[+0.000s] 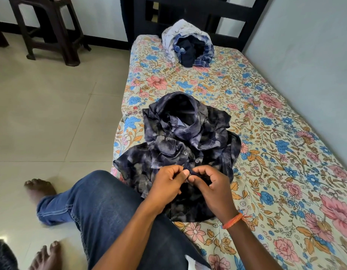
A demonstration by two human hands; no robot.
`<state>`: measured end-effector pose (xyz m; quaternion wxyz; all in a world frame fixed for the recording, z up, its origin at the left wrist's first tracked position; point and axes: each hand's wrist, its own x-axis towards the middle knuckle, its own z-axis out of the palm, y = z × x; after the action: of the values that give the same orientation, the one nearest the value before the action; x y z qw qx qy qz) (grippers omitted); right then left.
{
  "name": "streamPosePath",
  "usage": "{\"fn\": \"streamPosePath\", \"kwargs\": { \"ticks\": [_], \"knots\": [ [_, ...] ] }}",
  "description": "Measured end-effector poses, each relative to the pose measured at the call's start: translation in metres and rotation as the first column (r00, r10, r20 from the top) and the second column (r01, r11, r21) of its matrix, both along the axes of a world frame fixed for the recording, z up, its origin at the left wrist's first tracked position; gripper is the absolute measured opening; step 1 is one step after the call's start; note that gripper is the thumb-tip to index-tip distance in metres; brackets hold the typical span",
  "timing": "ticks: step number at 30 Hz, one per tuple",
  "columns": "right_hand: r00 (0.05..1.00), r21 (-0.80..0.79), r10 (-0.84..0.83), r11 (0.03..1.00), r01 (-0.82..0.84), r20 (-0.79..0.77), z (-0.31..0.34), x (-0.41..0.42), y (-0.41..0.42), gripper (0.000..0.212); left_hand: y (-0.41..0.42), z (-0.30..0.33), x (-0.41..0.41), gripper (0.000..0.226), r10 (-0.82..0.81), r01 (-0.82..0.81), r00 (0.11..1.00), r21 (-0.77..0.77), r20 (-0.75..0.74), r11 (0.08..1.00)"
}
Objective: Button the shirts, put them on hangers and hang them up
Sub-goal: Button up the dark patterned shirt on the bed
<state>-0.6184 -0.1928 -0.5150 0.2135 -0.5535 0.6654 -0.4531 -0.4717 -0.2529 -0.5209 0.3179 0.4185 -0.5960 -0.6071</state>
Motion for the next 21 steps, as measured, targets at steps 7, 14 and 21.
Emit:
{"fn": "streamPosePath", "kwargs": {
  "ticks": [7,14,21],
  "knots": [
    [0.998,0.045,0.053,0.997,-0.055,0.040,0.003,-0.009,-0.003,0.013,0.003,0.001,-0.003,0.032,-0.006,0.017,0.997,0.138,-0.078,0.990],
    [0.982,0.096,0.093,0.989,-0.110,0.167,0.013,-0.016,-0.002,0.013,0.005,-0.002,-0.008,0.035,0.055,-0.050,0.998,0.130,-0.040,0.990],
    [0.991,0.165,0.097,0.980,-0.111,0.094,0.012,-0.019,-0.002,0.012,0.010,0.003,-0.010,0.027,0.084,-0.084,0.996,0.014,-0.027,0.996]
  ]
}}
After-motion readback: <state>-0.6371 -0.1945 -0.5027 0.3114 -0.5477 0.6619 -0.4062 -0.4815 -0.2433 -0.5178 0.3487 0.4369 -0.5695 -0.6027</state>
